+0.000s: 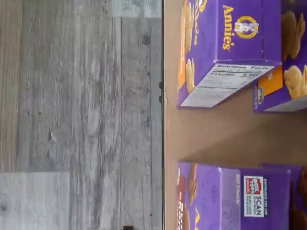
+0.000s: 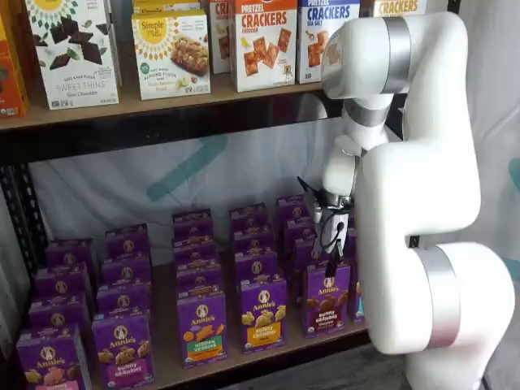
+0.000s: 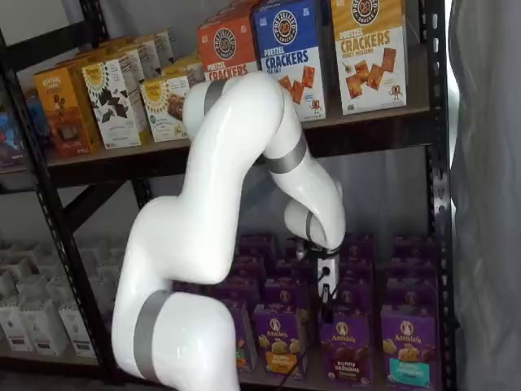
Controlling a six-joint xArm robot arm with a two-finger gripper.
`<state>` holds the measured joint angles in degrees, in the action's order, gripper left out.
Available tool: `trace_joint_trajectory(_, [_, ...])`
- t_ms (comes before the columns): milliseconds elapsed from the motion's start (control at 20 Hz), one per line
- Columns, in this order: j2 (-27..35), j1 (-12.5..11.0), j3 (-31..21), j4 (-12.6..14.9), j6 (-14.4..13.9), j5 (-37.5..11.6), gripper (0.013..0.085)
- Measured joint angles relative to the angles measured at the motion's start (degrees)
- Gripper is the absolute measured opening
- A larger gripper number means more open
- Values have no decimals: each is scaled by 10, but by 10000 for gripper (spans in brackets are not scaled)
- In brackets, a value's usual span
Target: Pick up the purple box with a brown patch in the center, on the bottom shelf, the fifth box from the left
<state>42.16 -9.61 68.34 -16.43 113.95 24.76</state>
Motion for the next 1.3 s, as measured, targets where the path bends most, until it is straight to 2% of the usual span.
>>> trace_joint_trajectory(50, [1,0,2,10,-9,3,850])
trace_joint_trajectory(100, [11,-3,15,63,-54,18,850])
trace_joint_trajectory(150, [21,-5,25,91,-77,26,850])
trace_joint_trajectory(200, [28,-6,31,98,-82,27,850])
trace_joint_trajectory(300, [39,-7,40,96,-79,27,850])
trace_joint_trajectory(700, [65,-9,66,39,-26,26,850])
trace_joint_trajectory(1300, [107,-7,102,66,-51,7,850])
